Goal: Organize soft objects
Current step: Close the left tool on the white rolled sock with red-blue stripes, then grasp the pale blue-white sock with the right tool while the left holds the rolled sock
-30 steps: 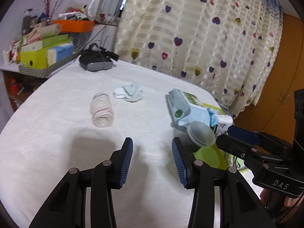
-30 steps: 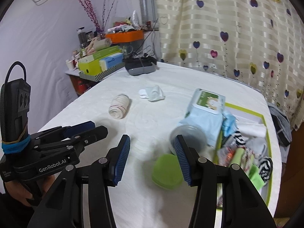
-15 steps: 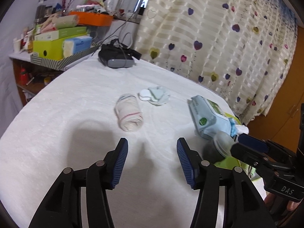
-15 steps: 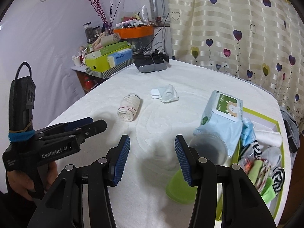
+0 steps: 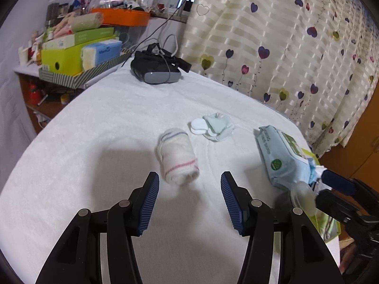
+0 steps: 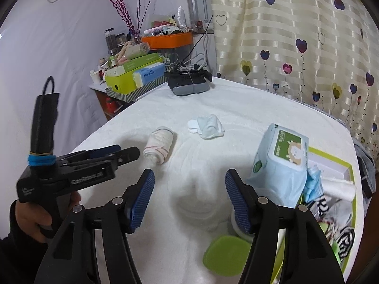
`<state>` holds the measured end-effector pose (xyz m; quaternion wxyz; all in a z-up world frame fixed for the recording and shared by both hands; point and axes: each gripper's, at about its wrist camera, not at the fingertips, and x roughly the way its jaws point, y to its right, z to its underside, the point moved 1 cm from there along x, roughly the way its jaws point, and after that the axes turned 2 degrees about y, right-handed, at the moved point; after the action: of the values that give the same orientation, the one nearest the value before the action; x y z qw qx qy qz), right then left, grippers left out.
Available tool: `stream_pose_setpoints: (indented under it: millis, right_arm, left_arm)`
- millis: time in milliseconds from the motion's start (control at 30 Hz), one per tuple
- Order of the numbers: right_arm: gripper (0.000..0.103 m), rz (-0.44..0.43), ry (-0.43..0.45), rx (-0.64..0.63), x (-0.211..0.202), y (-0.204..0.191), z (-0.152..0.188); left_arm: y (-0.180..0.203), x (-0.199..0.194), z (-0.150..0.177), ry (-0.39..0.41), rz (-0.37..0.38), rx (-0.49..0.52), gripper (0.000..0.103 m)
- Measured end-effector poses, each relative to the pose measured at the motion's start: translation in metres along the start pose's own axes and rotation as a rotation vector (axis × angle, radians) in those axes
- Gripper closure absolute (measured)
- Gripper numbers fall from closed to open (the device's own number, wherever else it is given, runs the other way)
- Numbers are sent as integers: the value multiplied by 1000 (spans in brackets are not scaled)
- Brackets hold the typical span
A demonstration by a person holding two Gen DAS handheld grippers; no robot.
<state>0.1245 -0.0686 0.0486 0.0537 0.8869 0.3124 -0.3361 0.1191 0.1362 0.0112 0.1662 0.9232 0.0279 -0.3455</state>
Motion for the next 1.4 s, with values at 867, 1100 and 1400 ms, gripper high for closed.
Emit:
stream_pose_setpoints:
  millis: [867,1100,1400]
  right_arm:
    - [40,8,-88,-83,64,17,-52]
    - [40,-13,-185,-119,112,23,-72]
    - [40,-22,-363,-119,185,32,-83]
  left_arm:
    - [-15,65,-14,-74,-44,-27,63]
    - [-23,30,-12,-19,-28,-44,63]
    - [-34,19,-9,-6,-26,-63,63]
